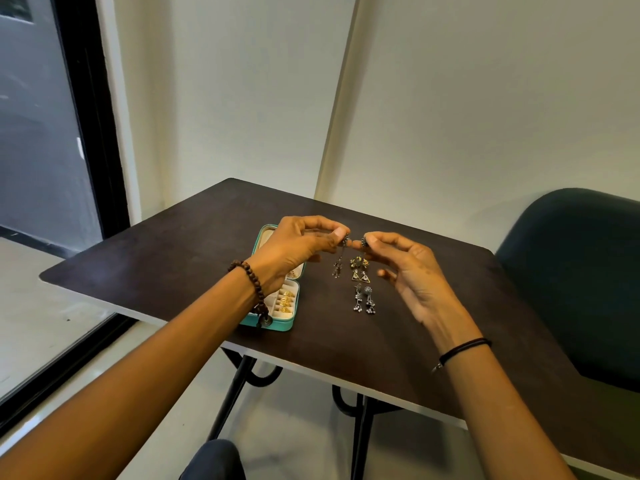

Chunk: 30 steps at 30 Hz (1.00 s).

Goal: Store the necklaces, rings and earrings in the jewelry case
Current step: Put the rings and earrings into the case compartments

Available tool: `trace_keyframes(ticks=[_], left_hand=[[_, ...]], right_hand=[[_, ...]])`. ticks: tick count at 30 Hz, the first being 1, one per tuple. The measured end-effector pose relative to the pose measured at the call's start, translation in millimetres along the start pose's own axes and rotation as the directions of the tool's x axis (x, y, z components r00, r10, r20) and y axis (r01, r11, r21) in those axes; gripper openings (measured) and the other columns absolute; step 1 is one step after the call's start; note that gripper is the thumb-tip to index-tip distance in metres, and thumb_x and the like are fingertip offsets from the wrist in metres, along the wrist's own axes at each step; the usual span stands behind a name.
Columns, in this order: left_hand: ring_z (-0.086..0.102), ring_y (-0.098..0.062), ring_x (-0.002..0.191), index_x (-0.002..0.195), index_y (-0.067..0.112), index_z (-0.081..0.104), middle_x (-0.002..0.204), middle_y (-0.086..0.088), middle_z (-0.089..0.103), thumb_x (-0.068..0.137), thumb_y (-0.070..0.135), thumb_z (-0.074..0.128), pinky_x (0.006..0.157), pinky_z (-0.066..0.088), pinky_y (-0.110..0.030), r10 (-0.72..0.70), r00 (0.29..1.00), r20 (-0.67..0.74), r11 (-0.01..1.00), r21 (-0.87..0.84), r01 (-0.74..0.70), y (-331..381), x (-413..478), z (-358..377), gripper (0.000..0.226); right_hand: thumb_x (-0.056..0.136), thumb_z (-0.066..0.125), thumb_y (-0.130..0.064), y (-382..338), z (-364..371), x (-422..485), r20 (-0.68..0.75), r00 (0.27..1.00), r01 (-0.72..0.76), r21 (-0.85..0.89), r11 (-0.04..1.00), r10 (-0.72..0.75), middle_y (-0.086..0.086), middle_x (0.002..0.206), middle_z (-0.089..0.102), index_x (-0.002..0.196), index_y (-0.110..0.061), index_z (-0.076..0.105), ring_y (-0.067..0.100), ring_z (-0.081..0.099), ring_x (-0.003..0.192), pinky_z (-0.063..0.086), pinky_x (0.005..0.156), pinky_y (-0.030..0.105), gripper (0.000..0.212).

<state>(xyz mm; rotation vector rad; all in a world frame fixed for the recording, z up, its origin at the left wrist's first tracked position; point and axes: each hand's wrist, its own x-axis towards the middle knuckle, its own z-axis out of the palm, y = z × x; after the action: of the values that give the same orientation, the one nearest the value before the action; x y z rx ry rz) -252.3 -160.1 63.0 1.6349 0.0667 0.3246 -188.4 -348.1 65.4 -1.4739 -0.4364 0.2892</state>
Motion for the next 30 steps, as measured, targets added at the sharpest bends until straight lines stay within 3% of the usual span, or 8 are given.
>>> trace_keyframes(ticks=[4,6,8,11,16,25,30], left_hand=[[0.069,-0.005,0.081,0.108,0.012,0.073,0.097,-0.006,0.076,0.087,0.022,0.071,0.079,0.053,-0.025,0.016,0.999,-0.032,1.000,0.003,-0.016,-1.8,-0.5,-8.5,0.024],[0.069,-0.004,0.080,0.110,0.011,0.073,0.097,-0.007,0.076,0.089,0.019,0.070,0.073,0.053,-0.019,0.034,0.999,-0.033,0.999,0.008,-0.034,-4.2,-1.4,-15.2,0.024],[0.070,-0.006,0.084,0.113,0.010,0.072,0.098,-0.007,0.076,0.091,0.015,0.067,0.071,0.053,-0.015,0.059,0.998,-0.022,0.998,0.019,-0.059,-6.2,-2.9,-23.9,0.023],[0.071,-0.010,0.090,0.113,0.011,0.072,0.099,-0.006,0.076,0.091,0.009,0.066,0.079,0.057,-0.020,0.082,0.996,-0.029,0.994,0.072,-0.080,-8.2,-4.6,-37.3,0.023],[0.071,-0.016,0.095,0.109,0.014,0.073,0.096,-0.005,0.076,0.089,0.014,0.069,0.082,0.057,-0.026,0.104,0.992,-0.068,0.984,0.153,-0.092,-10.9,-6.5,-58.6,0.020],[0.072,-0.008,0.090,0.104,0.020,0.072,0.095,0.002,0.075,0.087,0.017,0.070,0.079,0.060,-0.027,0.106,0.985,-0.134,0.954,0.294,-0.063,-32.7,-7.8,-92.7,0.017],[0.069,0.005,0.081,0.109,0.016,0.072,0.094,0.005,0.073,0.088,0.015,0.069,0.065,0.054,-0.011,0.114,0.980,-0.163,0.941,0.333,-0.054,-43.1,-11.3,-102.6,0.021]], right_hand=[[0.087,0.077,-0.022,3.5,13.0,4.7,0.005,0.999,0.045,-0.044,0.998,-0.045,0.009,0.103,0.078,0.107,-0.014,0.075,0.015,0.069,0.095,0.048,0.082,0.029,0.022],[0.088,0.076,-0.020,6.1,19.5,6.9,0.035,0.997,0.068,-0.070,0.995,-0.066,0.010,0.104,0.078,0.112,-0.011,0.074,0.017,0.069,0.098,0.048,0.089,0.035,0.026],[0.089,0.075,-0.017,7.7,27.0,9.3,0.061,0.995,0.082,-0.091,0.993,-0.076,0.008,0.105,0.078,0.113,-0.011,0.073,0.016,0.070,0.102,0.051,0.089,0.031,0.025],[0.090,0.073,-0.009,11.0,38.0,14.1,0.093,0.991,0.105,-0.090,0.990,-0.096,0.008,0.104,0.078,0.115,-0.008,0.072,0.014,0.072,0.101,0.054,0.084,0.022,0.025],[0.089,0.073,-0.008,18.7,56.9,23.9,0.110,0.989,0.109,-0.082,0.991,-0.100,0.010,0.102,0.078,0.110,-0.008,0.072,0.022,0.073,0.103,0.057,0.092,0.032,0.021],[0.088,0.073,-0.005,36.0,101.9,35.3,0.110,0.990,0.096,-0.054,0.994,-0.089,0.012,0.098,0.078,0.109,-0.003,0.072,0.023,0.075,0.094,0.061,0.078,0.028,0.021],[0.089,0.073,-0.006,45.8,121.2,36.3,0.091,0.995,0.046,-0.028,0.999,-0.043,0.010,0.094,0.078,0.107,-0.005,0.072,0.023,0.077,0.088,0.061,0.071,0.025,0.018]])
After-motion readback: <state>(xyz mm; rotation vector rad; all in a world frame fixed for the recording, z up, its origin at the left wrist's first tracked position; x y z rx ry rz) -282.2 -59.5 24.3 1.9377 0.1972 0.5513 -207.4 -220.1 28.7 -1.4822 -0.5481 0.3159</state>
